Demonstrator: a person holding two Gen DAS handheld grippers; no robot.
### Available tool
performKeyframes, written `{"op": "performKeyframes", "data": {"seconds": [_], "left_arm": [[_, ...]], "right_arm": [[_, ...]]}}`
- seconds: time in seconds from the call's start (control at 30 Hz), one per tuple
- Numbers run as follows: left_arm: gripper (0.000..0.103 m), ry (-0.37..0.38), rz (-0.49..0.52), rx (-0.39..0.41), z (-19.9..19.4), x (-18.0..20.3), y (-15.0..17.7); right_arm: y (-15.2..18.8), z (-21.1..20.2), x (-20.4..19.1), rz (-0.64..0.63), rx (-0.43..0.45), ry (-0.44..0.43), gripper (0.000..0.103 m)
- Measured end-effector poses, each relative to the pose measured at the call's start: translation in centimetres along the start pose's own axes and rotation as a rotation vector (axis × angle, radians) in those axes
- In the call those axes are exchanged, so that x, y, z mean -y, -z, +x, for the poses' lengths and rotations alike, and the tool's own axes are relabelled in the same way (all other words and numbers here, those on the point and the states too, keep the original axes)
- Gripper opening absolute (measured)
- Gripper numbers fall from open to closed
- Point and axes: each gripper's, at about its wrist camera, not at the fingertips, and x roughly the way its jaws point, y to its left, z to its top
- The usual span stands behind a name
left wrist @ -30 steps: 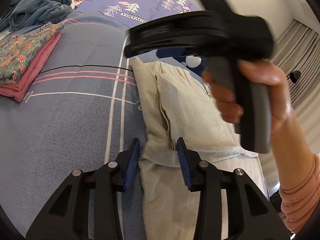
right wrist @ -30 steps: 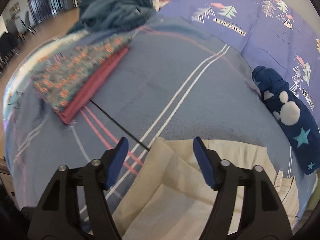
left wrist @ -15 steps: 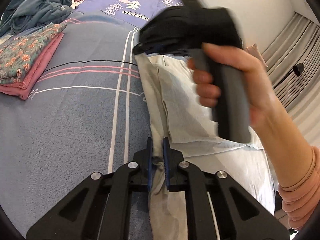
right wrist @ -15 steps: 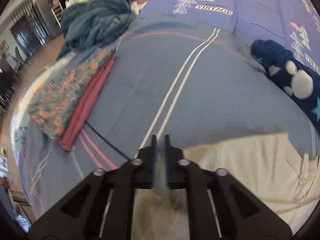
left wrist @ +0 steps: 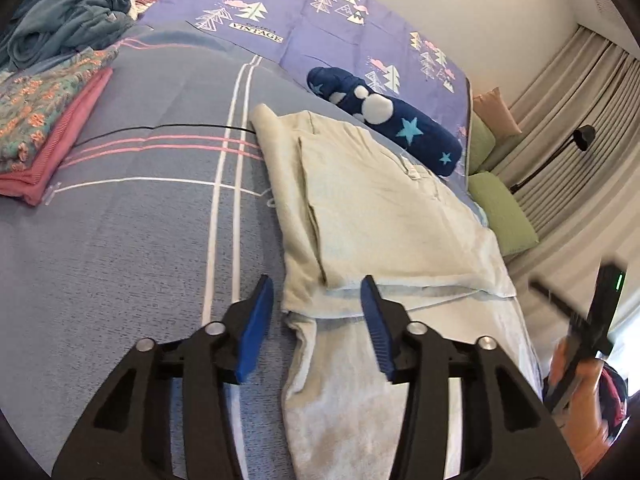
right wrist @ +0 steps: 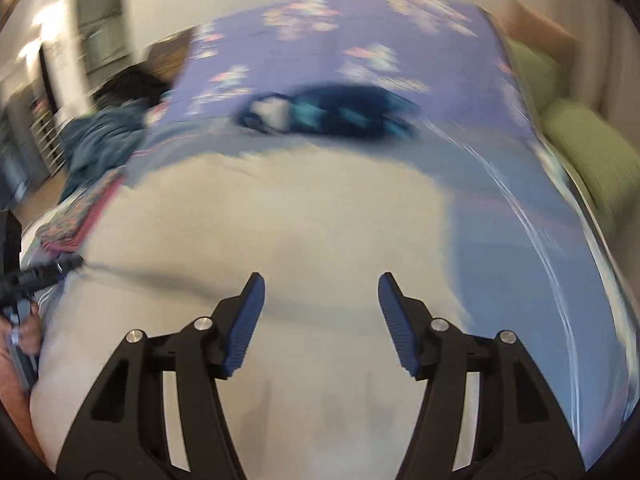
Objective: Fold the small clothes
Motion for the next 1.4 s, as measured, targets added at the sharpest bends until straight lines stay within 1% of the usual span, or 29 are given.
{"op": "performKeyframes", "data": {"seconds": [0.07,0.1,0.17,0.23,0.27,0.3,0.33,0.4,0.47,0.5,0.53,0.6,0.7,0.8,0.87,0.9,1.0,1.1,1.13,1.17,1.2,1.23,1.27,1.3,1.33,1.4], "left_arm": [[0.052,0.002,0.002,0.0,0.0,0.1,0.0],[0.054,0.002,0.001,0.001,-0.1,0.2,0.1],[0.057,-0.024,0.0,0.002,-0.5,0.7,0.6],[0.063,-0.053,0.005,-0.004,-1.2,1.7,1.5],[0.065,-0.055,0.008,-0.004,-1.5,1.9,1.9],[0.069,-0.046,0.009,-0.009,-2.3,2.3,2.8],[0.075,-0.033,0.004,-0.012,-2.9,2.5,3.6],[0.077,-0.004,-0.006,-0.02,-4.6,2.8,5.8],[0.077,-0.006,0.012,-0.022,-6.0,3.3,7.8],[0.077,-0.017,0.037,-0.019,-7.0,3.8,9.1],[0.077,-0.03,0.057,-0.021,-7.6,4.1,10.0],[0.077,-0.07,0.102,-0.033,-8.9,5.2,11.9],[0.077,-0.118,0.125,-0.053,-10.2,6.0,13.7],[0.075,-0.153,0.127,-0.073,-11.5,6.5,15.1],[0.072,-0.157,0.138,-0.086,-12.1,6.7,16.0],[0.07,-0.161,0.152,-0.093,-12.5,7.0,16.6],[0.066,-0.173,0.173,-0.099,-13.4,7.3,18.1],[0.063,-0.157,0.15,-0.089,-14.6,6.9,19.4],[0.062,-0.152,0.141,-0.085,-15.0,6.8,19.7],[0.062,-0.146,0.134,-0.081,-15.3,6.6,20.1],[0.062,-0.136,0.129,-0.078,-15.7,6.4,20.5],[0.062,-0.129,0.126,-0.076,-16.0,6.3,20.9],[0.062,-0.125,0.122,-0.074,-16.2,6.1,21.1],[0.062,-0.122,0.115,-0.071,-16.4,6.0,21.3],[0.062,-0.118,0.106,-0.068,-16.7,5.9,21.5],[0.062,-0.113,0.101,-0.066,-16.9,5.9,21.8]], "right_arm": [[3.6,-2.4,4.0,0.117,-0.021,-0.025,0.06],[4.8,-3.1,5.0,0.149,-0.024,-0.027,0.06],[7.0,-4.6,6.4,0.179,-0.028,-0.003,0.06],[8.8,-5.9,7.3,0.184,-0.025,0.033,0.062],[9.6,-6.3,7.8,0.188,-0.03,0.039,0.067],[10.4,-6.7,8.4,0.198,-0.038,0.038,0.071],[11.0,-7.0,9.1,0.216,-0.047,0.033,0.071],[12.2,-7.6,10.5,0.263,-0.067,0.008,0.071],[13.2,-8.2,11.9,0.301,-0.071,-0.037,0.07],[13.9,-8.7,12.4,0.31,-0.06,-0.07,0.066],[14.2,-9.1,12.8,0.311,-0.055,-0.084,0.063],[15.1,-10.0,12.9,0.303,-0.059,-0.13,0.053],[16.9,-11.8,12.8,0.294,-0.079,-0.206,0.046],[19.3,-13.8,12.5,0.277,-0.082,-0.268,0.046],[20.6,-15.0,12.3,0.267,-0.078,-0.287,0.046],[21.8,-15.9,12.3,0.269,-0.073,-0.301,0.046],[23.7,-17.3,12.4,0.298,-0.083,-0.364,0.046],[24.9,-17.5,12.5,0.313,-0.12,-0.445,0.046],[25.0,-17.2,12.5,0.323,-0.135,-0.474,0.046],[25.0,-16.9,12.5,0.338,-0.143,-0.5,0.049],[24.9,-16.3,12.5,0.361,-0.15,-0.536,0.048],[24.6,-16.0,12.5,0.375,-0.151,-0.556,0.042],[24.4,-15.8,12.5,0.395,-0.154,-0.578,0.006],[24.2,-15.4,12.7,0.444,-0.171,-0.616,0.007],[24.0,-15.5,12.9,0.481,-0.155,-0.638,0.007],[23.3,-16.8,13.5,0.507,-0.091,-0.633,0.006]]}}
